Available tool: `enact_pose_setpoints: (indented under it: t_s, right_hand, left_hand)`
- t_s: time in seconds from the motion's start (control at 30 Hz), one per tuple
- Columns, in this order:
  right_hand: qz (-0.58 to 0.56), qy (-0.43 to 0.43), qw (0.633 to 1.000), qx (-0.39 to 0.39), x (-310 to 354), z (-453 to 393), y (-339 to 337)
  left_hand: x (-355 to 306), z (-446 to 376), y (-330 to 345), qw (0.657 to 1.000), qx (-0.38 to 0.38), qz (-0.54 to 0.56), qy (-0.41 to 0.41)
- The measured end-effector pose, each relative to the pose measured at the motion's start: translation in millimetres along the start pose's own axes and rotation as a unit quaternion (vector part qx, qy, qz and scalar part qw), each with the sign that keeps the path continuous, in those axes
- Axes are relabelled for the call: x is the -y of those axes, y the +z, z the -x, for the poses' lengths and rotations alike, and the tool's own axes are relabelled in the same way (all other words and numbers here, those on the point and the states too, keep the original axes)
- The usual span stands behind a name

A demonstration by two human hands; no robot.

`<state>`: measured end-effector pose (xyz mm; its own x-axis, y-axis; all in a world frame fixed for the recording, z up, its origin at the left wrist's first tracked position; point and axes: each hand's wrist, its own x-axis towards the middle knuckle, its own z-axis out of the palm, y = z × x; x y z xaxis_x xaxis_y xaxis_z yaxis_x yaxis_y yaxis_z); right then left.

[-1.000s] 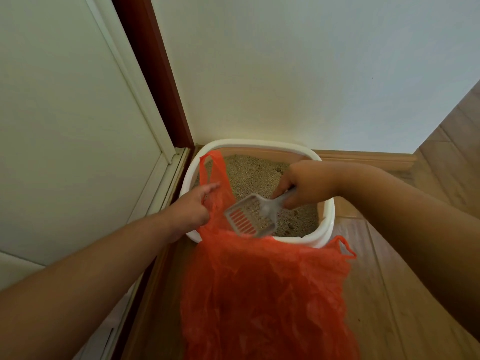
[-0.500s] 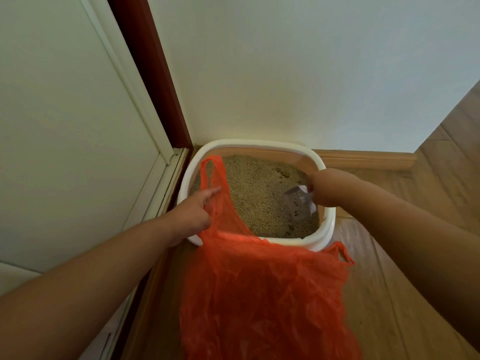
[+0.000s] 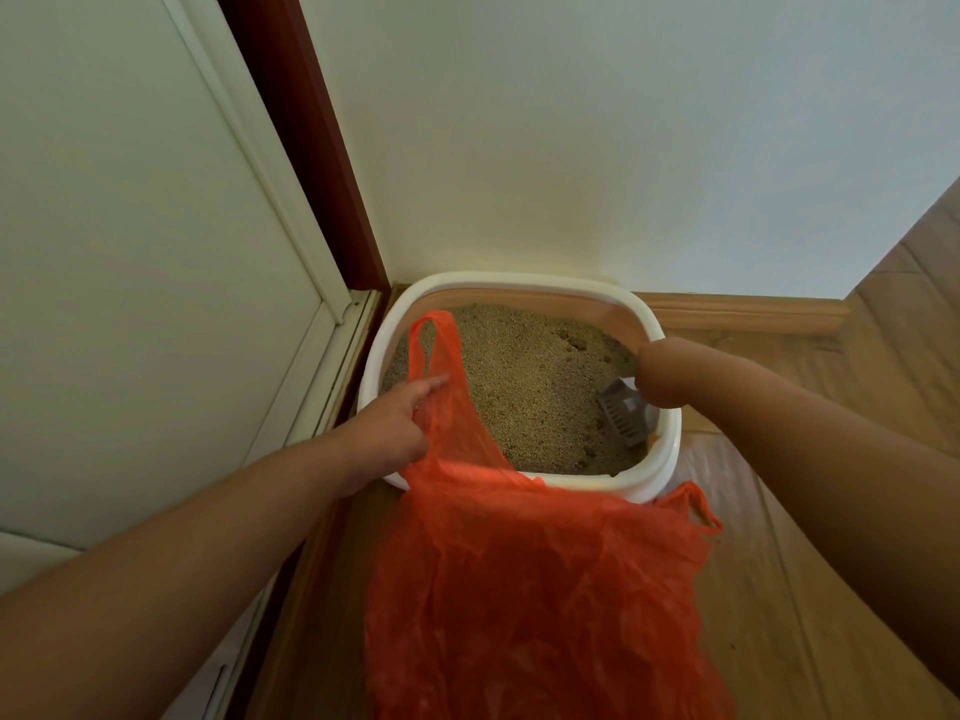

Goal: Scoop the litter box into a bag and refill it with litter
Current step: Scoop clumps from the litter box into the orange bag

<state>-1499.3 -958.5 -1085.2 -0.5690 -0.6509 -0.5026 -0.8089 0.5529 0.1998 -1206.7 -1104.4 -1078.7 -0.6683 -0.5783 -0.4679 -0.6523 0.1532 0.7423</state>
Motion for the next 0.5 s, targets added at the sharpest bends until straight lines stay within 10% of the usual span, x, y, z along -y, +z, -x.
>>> enact_pose_setpoints:
  t_s: [0.5]
  right_hand:
    - [-0.036, 0.037, 0.998, 0.039, -9, -23, -7]
  left_hand:
    - [-4, 8, 0, 0.999, 0.019, 0.025, -0.011]
